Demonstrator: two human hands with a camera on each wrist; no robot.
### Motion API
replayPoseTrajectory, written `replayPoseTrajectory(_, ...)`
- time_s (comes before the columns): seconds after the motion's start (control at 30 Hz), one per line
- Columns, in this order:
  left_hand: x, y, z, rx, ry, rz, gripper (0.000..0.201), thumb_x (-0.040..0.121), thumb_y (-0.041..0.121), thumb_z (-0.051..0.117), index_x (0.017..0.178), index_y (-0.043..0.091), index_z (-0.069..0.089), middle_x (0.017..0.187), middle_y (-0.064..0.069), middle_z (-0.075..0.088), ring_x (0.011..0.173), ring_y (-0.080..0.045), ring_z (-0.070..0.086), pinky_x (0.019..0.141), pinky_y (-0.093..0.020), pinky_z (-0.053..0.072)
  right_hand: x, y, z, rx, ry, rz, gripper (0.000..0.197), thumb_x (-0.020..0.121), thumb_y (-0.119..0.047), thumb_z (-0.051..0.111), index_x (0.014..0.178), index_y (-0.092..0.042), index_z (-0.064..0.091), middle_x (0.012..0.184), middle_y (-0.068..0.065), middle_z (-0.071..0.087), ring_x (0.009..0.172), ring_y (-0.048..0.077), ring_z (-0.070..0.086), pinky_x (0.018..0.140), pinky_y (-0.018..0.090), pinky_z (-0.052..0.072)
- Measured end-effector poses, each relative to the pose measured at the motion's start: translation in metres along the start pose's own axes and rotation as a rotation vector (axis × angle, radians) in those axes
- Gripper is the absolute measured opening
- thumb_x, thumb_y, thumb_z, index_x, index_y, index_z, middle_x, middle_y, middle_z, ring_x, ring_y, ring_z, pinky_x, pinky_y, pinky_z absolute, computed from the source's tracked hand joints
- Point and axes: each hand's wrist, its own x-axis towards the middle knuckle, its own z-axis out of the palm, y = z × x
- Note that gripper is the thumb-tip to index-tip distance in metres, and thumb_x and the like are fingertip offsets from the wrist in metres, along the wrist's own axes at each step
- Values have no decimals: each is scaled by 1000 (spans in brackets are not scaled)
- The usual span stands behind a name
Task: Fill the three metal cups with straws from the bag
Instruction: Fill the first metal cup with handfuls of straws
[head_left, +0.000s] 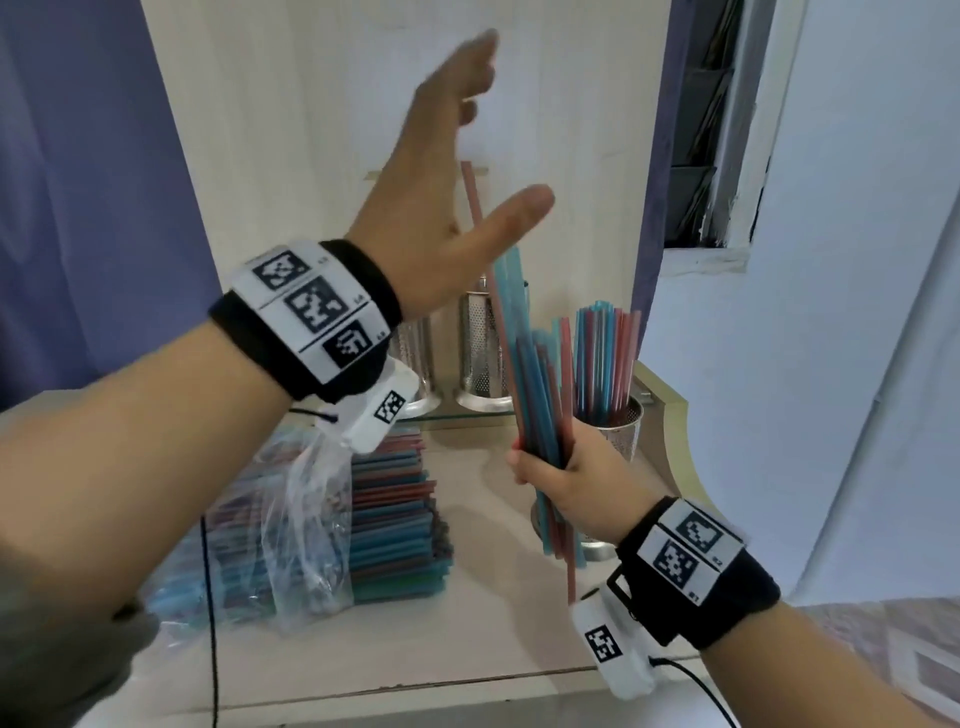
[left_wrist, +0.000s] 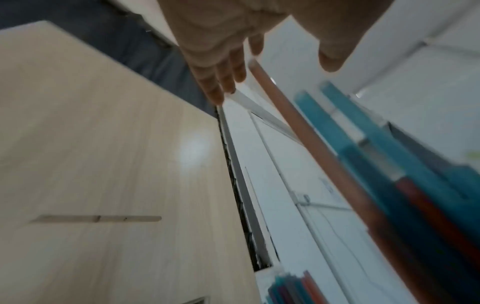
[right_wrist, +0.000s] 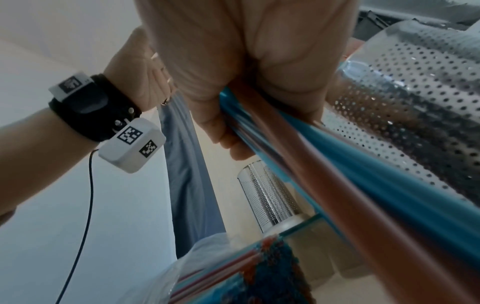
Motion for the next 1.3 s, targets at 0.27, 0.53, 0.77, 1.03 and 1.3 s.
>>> replayPoseTrajectory(0.27,-35,-16,45,48,-320,-21,34,100,36,43,121,13,56,115,4,58,103,-4,53,87,-13,42,-2,16,21,47,55,70,9,86,-23,71,85,-16,66,69,-6,63,62,3,60,61,16,48)
replayPoseTrajectory(0.53,-71,-15,58,-208,-292,-207,51,98,46,29,138,19,44,127,8,57,110,5,54,91,-8,42,1,20,16,217,91,40,7,88,-10,68,91,-16,64,79,2,69,74,10,67,74,21,55)
replayPoseTrajectory(0.77,-136,-84,17,442,-719,-339,41,87,58,47,111,27,59,115,6,53,124,-19,44,107,-41,34,6,32,2,159,106,28,8,91,-22,63,90,-14,65,74,-4,65,72,5,64,73,20,50)
replayPoseTrajectory(1.03,-186,-97,23,870,-949,-330,54,86,59,50,130,26,52,158,-3,12,147,-31,-7,116,-47,-2,14,34,24,66,143,31,16,93,-29,61,89,-14,61,72,-5,63,67,2,59,69,17,46)
replayPoseTrajectory(1.3,-175,-107,30,758,-920,-347,43,92,49,48,125,21,55,154,3,23,144,-27,7,115,-43,8,9,35,26,140,210,64,13,92,-27,63,91,-15,60,74,-3,63,66,-1,62,62,10,47)
